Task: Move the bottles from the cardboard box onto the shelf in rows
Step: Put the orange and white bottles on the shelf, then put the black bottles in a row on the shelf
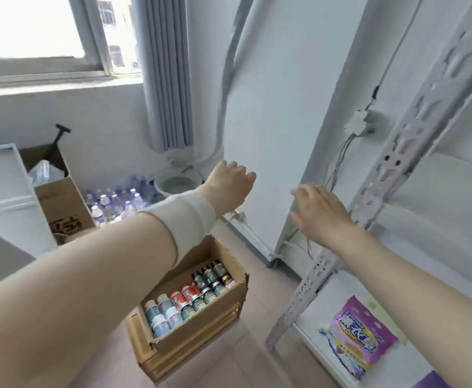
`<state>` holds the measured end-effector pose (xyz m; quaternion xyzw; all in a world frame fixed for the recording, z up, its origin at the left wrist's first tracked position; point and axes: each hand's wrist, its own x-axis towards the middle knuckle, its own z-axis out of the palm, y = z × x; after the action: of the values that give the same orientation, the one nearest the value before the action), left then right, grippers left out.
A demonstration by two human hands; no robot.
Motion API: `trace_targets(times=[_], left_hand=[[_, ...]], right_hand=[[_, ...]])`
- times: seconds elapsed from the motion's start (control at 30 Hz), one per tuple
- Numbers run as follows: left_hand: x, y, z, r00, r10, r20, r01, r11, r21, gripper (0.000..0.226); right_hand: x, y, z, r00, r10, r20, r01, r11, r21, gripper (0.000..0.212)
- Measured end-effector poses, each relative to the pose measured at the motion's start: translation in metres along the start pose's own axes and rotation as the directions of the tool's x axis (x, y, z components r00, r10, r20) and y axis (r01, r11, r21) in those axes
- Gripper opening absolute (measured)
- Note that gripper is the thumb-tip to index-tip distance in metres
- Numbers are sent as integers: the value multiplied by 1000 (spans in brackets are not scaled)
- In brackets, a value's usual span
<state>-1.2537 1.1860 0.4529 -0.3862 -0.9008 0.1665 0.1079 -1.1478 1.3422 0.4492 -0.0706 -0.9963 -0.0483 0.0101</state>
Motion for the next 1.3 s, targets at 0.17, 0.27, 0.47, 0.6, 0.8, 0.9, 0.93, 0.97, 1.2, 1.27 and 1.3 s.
trace_targets(times=[0.17,0.27,0.47,0.6,0.8,0.9,0.93,0.97,1.2,1.27,1.3], left_hand=[[-35,-54,131,954,-114,276,147,984,-101,35],[-48,-58,201,901,-158,405,251,950,-188,33],[-45,-26,314,743,-130,657,423,851,-311,31],[-24,-1,373,616,-93,782,557,753,-349,36],[5,38,457,407,-8,913,817,450,-360,46],[20,53,508,301,-18,953,947,120,-297,53],[26,57,523,270,-36,962,963,-3,-270,56],[32,60,537,242,-61,968,962,-111,-248,59],[57,78,590,152,-113,982,884,-429,-186,60],[59,83,596,133,-96,986,864,-476,-163,60],[60,84,598,125,-90,988,857,-492,-153,61]], right_hand=[[64,-65,84,976,-79,201,80,997,0,47],[92,-89,141,939,-144,313,151,988,2,45],[144,-108,250,792,-288,538,309,950,54,45],[185,-107,317,681,-352,642,370,922,114,44],[236,-116,416,554,-438,708,434,877,204,52],[264,-131,468,532,-467,706,460,859,222,65],[274,-136,485,532,-474,702,472,854,219,68],[283,-141,500,535,-481,694,483,849,215,71],[313,-154,556,506,-463,727,510,841,181,70],[317,-154,562,475,-460,750,509,839,192,72],[319,-154,565,460,-458,761,507,839,199,73]])
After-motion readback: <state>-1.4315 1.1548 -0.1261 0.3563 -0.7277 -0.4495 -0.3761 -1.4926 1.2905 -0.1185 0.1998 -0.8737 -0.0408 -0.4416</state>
